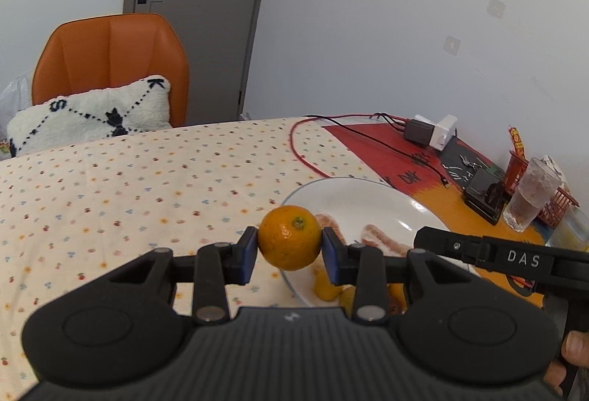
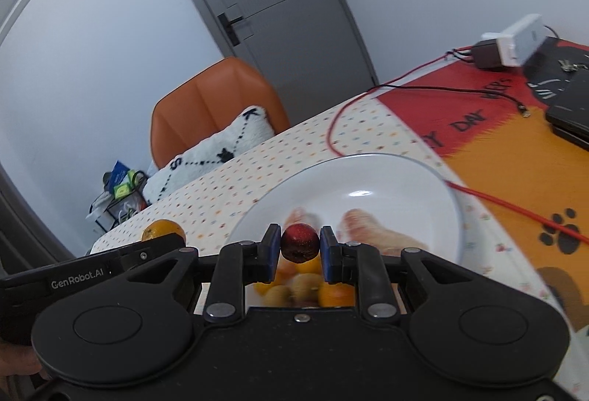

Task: Organize fruits
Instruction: 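Carry the orange and plum to the white bowl and open both grippers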

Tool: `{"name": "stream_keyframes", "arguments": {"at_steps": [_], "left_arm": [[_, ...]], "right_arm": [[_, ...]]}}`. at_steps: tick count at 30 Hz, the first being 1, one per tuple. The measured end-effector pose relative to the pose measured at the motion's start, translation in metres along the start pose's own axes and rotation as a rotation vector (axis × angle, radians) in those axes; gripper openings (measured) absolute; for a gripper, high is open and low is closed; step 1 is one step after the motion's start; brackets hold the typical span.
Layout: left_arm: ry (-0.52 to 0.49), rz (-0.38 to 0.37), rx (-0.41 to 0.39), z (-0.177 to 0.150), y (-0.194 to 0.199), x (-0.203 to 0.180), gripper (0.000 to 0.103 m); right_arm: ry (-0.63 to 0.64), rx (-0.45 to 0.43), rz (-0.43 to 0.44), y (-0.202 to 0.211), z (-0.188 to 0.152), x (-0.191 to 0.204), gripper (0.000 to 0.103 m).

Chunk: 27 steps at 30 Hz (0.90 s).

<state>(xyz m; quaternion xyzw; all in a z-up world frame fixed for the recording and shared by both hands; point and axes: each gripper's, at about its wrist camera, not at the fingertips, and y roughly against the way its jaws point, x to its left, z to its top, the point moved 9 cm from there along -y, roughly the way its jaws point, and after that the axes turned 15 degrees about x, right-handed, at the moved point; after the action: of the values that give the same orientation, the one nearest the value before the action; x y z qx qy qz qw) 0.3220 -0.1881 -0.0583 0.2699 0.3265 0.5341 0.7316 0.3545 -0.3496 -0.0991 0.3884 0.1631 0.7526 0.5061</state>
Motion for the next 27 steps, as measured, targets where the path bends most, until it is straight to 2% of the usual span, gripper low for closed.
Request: {"name": "stream_keyframes", "arguments": {"at_steps": [14,16,27], "left_arm": [[-0.063,-0.021,0.048,0.007,-0.041,-0.046,0.035],[-0.066,-0.021,0.052,0.009,-0.046,-0.049,0.035],[-0.07,-0.026,0.059,0.014,-0.058,-0.061,0.037]], "right_arm": [[-0.084,-0.018,-0.021,-0.002,0.002,-0.056,0.022],[-0.085,-0.022,-0.019,-0.004,0.004,-0.059,0.028],[-0.046,-0.003,-0.005,-0.008,-0.001,-0.059,0.035]]}}
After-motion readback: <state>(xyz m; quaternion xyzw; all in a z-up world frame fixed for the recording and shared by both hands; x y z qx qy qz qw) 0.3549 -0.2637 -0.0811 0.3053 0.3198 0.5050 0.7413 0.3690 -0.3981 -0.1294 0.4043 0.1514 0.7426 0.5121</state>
